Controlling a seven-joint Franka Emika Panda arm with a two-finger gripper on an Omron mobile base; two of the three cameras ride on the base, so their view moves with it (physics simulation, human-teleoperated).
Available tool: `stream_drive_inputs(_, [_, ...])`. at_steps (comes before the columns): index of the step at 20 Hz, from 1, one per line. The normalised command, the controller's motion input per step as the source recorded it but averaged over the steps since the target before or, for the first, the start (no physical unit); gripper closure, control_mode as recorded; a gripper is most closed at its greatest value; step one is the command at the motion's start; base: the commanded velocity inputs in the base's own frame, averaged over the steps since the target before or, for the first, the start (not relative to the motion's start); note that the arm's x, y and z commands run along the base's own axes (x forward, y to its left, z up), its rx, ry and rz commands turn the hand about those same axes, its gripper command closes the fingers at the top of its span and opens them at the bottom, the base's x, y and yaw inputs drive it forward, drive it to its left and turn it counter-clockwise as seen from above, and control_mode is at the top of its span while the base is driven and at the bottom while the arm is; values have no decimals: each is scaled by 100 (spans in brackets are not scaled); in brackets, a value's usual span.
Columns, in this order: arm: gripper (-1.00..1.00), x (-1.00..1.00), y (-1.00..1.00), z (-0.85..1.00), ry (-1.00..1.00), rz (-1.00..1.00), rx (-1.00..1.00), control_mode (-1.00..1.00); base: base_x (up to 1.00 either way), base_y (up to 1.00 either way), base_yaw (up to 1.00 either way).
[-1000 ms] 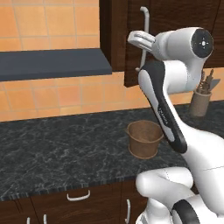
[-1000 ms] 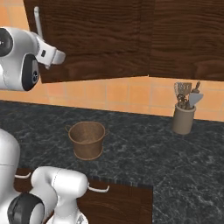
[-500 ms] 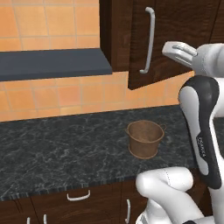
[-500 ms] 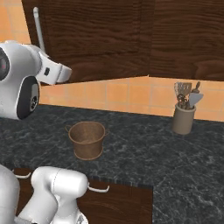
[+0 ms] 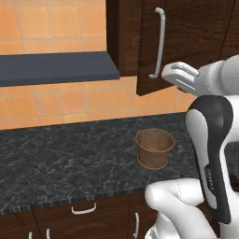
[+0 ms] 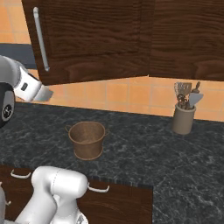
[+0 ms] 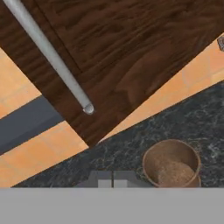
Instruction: Open the cabinet, pick up the bread from the cabinet and place it in the basket. Then move the basket to the dining counter.
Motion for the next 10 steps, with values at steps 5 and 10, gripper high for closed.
stream_drive_inputs(5, [100,55,100,-32,14,-24,21,-100,0,0,0])
stream_drive_inputs(10, [-100,62,100,1,-8,-31,23,-100,0,0,0])
